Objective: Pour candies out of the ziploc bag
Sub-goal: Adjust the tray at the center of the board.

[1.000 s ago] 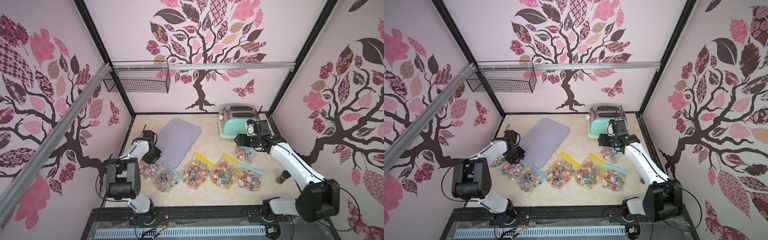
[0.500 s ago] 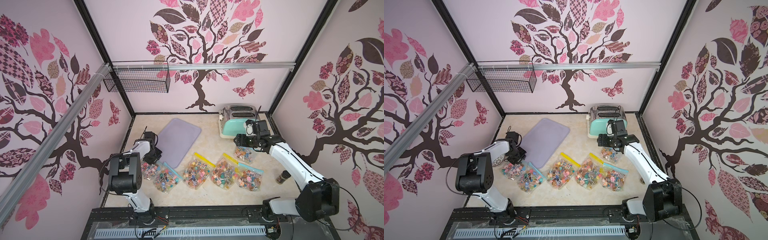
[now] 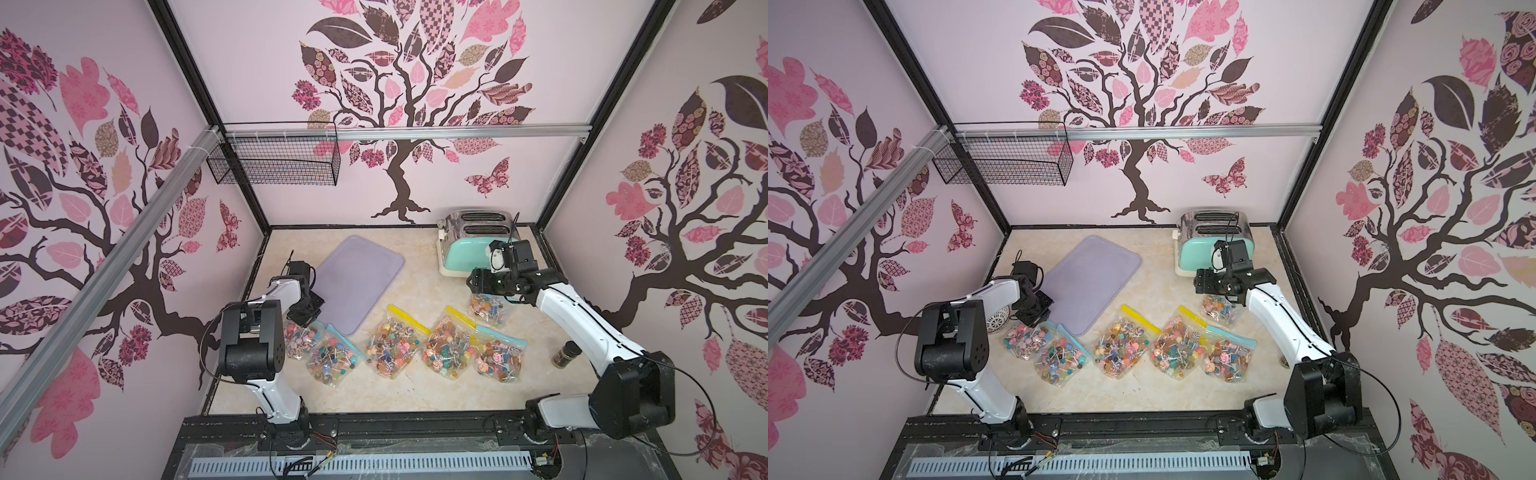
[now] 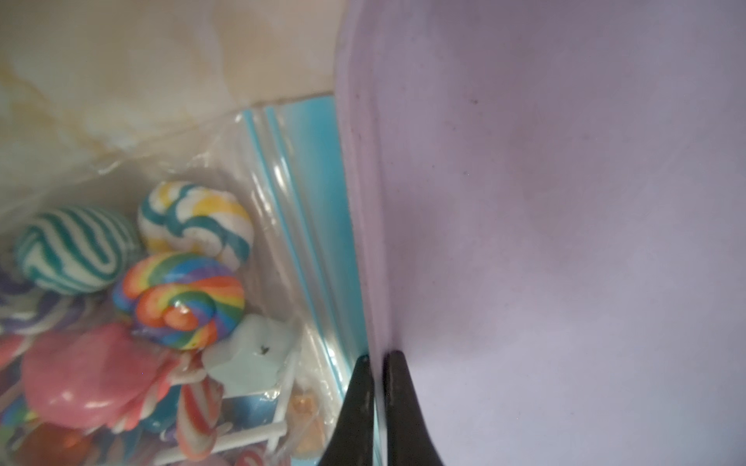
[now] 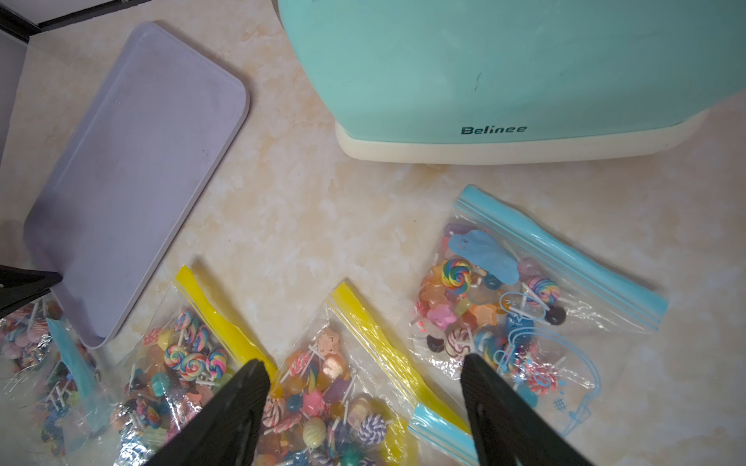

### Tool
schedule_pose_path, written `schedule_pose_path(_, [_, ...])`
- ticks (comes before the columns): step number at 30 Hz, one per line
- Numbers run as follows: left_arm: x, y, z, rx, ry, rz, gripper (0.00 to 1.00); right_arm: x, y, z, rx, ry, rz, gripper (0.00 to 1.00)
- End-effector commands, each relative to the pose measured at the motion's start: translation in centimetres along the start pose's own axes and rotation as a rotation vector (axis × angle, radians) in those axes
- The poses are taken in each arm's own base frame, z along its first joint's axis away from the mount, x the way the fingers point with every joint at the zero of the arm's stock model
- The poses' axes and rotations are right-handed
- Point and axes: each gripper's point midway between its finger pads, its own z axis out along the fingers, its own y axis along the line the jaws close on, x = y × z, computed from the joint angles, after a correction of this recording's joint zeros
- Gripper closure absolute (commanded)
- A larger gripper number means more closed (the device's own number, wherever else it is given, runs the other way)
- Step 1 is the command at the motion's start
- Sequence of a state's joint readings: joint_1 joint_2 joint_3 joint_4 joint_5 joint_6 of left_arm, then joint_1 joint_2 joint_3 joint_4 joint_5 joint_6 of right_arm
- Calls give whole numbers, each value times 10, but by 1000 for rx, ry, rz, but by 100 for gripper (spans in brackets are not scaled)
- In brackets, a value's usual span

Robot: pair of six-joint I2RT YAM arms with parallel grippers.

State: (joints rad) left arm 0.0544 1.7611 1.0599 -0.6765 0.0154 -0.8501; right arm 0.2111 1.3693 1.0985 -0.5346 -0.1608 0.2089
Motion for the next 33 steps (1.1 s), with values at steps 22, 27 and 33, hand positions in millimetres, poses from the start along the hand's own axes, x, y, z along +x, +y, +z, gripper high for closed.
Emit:
schedule_pose_path(22, [-66, -19, 29, -207, -97, 435, 100, -2, 103, 94, -66, 154, -244, 26])
schedule_pose_path(27, [-86, -38, 33, -200, -142, 543, 100, -9, 106, 142, -43, 207, -259, 31])
schedule_pose_path(33, [-99, -59, 41, -223, -158, 684, 100, -23, 112, 190, -24, 223, -249, 36])
